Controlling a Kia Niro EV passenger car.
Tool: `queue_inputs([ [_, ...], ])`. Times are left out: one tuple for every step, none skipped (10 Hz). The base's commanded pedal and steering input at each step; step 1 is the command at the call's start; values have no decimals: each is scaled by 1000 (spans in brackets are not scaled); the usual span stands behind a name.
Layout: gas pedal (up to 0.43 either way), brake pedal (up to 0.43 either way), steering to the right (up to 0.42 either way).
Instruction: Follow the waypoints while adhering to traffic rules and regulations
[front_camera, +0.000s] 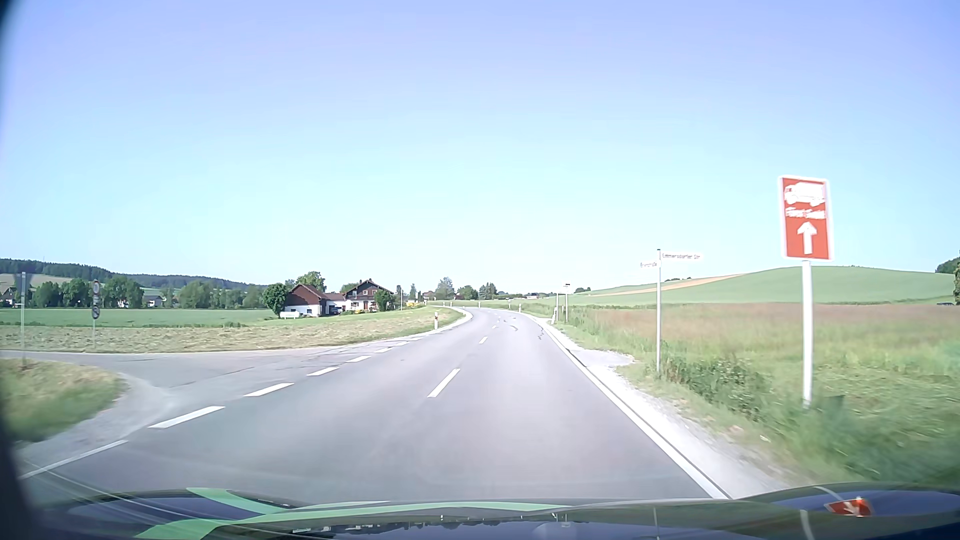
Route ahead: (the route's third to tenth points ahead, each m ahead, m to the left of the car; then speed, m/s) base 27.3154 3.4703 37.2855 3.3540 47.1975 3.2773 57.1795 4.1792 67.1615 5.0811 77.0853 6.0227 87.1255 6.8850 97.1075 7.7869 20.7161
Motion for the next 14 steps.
queue_inputs([
  [28,0,9],
  [28,0,9],
  [39,0,8],
  [59,0,7],
  [59,0,7],
  [59,0,7],
  [67,0,6],
  [67,0,5],
  [67,0,3],
  [67,0,1],
  [67,0,0],
  [67,0,-1],
  [28,0,-6],
  [20,0,-10],
])
